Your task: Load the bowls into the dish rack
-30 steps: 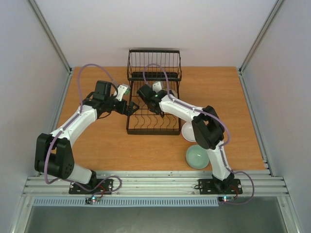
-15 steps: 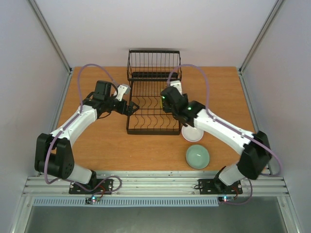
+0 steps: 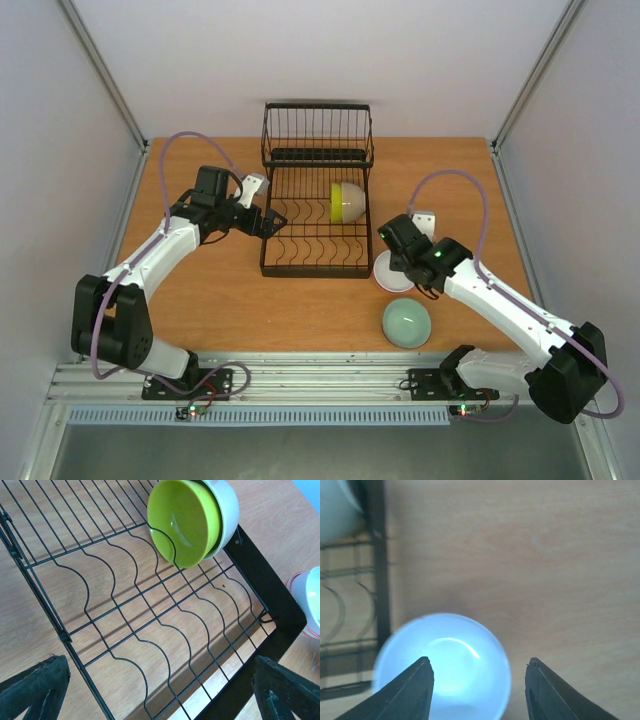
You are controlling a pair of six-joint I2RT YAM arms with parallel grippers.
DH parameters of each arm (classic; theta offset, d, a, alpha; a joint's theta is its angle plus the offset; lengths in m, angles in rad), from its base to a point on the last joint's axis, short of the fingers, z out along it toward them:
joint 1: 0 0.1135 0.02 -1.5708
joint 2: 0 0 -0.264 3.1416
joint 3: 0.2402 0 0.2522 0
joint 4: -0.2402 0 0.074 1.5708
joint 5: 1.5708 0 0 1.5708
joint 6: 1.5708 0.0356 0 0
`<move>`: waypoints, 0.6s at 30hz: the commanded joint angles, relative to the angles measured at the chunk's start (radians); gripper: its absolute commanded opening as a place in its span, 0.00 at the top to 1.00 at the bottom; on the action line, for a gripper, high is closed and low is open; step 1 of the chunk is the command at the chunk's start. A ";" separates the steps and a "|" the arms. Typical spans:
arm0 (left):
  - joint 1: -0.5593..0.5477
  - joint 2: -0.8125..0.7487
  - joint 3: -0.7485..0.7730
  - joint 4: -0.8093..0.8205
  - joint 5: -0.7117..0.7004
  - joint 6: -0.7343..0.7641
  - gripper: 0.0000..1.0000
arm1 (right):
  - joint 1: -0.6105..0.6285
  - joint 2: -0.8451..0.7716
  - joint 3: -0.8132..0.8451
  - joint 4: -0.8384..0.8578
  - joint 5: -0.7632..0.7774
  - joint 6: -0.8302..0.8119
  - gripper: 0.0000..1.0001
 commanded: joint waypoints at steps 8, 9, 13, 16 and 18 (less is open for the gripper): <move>0.001 -0.002 0.014 0.015 0.009 0.007 0.01 | -0.165 -0.016 -0.167 0.032 -0.233 0.046 0.65; 0.001 0.001 0.013 0.015 0.009 0.007 0.01 | -0.172 -0.016 -0.173 0.038 -0.239 0.044 0.66; 0.001 0.015 0.020 0.012 0.011 0.007 0.01 | -0.199 -0.002 -0.199 0.063 -0.256 0.037 0.68; 0.001 0.025 0.023 0.009 0.012 0.007 0.01 | -0.212 0.009 -0.220 0.087 -0.269 0.033 0.70; 0.001 0.027 0.024 0.008 0.011 0.007 0.01 | -0.215 0.022 -0.226 0.097 -0.271 0.033 0.70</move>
